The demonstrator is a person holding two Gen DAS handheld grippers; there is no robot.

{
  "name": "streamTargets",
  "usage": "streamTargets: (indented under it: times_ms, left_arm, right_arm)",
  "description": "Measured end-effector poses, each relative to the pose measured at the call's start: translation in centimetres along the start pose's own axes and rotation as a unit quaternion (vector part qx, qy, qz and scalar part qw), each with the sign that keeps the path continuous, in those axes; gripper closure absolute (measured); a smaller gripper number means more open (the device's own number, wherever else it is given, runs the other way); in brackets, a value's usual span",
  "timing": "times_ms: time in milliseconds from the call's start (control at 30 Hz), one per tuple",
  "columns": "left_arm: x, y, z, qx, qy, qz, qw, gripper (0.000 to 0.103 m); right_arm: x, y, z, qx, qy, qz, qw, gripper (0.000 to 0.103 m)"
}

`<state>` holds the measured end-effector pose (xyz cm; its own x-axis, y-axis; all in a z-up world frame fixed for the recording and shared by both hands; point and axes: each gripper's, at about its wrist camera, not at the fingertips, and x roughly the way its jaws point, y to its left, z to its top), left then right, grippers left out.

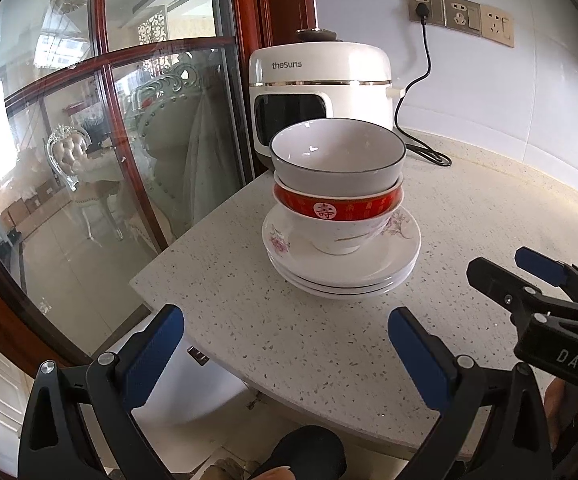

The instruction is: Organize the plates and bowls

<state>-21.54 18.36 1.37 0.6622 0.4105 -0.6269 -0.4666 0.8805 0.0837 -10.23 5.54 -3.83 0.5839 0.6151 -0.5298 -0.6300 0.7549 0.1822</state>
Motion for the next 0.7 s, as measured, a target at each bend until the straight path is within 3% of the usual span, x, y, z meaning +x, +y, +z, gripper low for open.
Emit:
streamTargets:
  times_ms: [700]
  left_arm:
    - [0.04, -0.26, 0.01, 0.001, 0.001, 0.001, 1.0000, 0.000]
  right_arm:
    - [-0.07, 0.06, 0.21, 0.001, 0.002, 0.009, 1.000, 0.014]
